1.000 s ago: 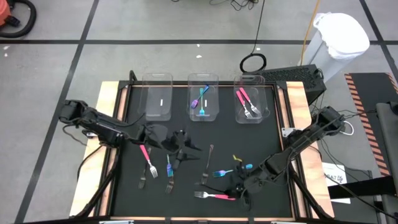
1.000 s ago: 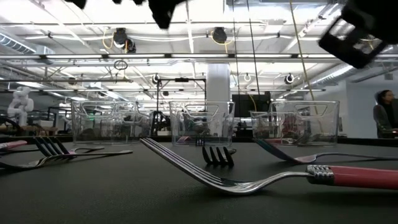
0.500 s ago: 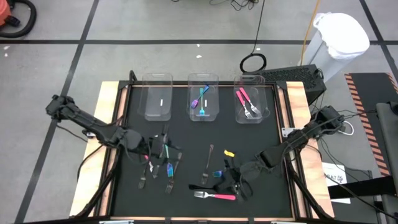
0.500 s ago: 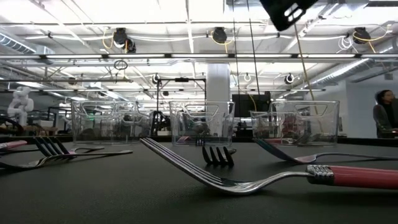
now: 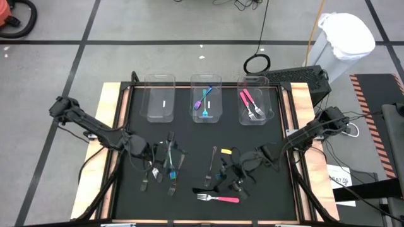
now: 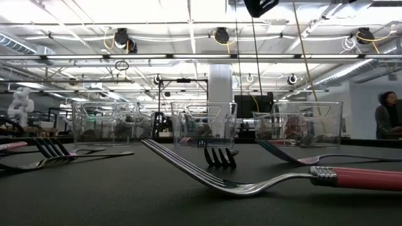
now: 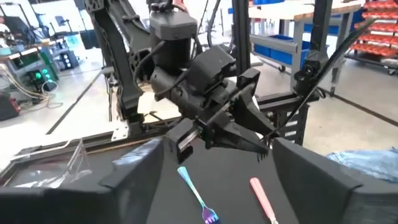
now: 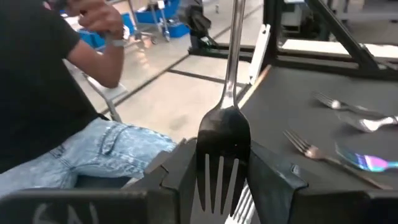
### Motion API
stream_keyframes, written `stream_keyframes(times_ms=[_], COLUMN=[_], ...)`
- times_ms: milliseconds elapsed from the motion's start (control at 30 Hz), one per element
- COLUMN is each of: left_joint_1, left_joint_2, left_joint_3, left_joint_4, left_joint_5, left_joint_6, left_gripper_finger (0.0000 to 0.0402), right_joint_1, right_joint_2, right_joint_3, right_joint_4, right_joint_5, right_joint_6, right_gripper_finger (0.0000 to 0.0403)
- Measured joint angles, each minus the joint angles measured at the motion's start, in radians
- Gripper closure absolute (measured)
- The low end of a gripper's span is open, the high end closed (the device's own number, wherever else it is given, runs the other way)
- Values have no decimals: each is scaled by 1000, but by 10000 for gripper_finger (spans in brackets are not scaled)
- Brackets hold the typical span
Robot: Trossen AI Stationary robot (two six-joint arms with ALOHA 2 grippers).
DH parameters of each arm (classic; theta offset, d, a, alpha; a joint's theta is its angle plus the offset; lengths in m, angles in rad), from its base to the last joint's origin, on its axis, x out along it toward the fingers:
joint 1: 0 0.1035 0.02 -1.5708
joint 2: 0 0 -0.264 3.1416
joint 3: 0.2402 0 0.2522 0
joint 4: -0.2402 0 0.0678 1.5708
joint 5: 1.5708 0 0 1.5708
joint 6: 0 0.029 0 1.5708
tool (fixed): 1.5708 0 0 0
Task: Sort silverware by color (type)
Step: Put the black fork into the left transparent bin
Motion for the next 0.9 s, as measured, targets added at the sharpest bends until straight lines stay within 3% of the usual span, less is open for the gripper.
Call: stream_keyframes(times_ms=[133, 500, 700, 900], left_joint_1=[0, 18, 56, 109], left_joint_2=[52, 214, 308, 384], left_joint_3=[0, 0, 0, 0], left_joint_4=[116, 461, 641, 792], left_joint_5=[80, 307, 494, 572], left_joint_6=[24, 109, 111, 108], left_gripper_finger=[73, 71, 86, 109], right_joint_1=[-27, -89, -105, -117], right_joint_2=[0, 0, 0, 0], right_joint_3=[0, 0, 0, 0], right_joint_4=[-1, -2, 34, 70], right_joint_5=[-21, -115, -159, -195], right_joint_6=[-15, -17, -30, -30], right_gripper_finger=[283, 283, 284, 284])
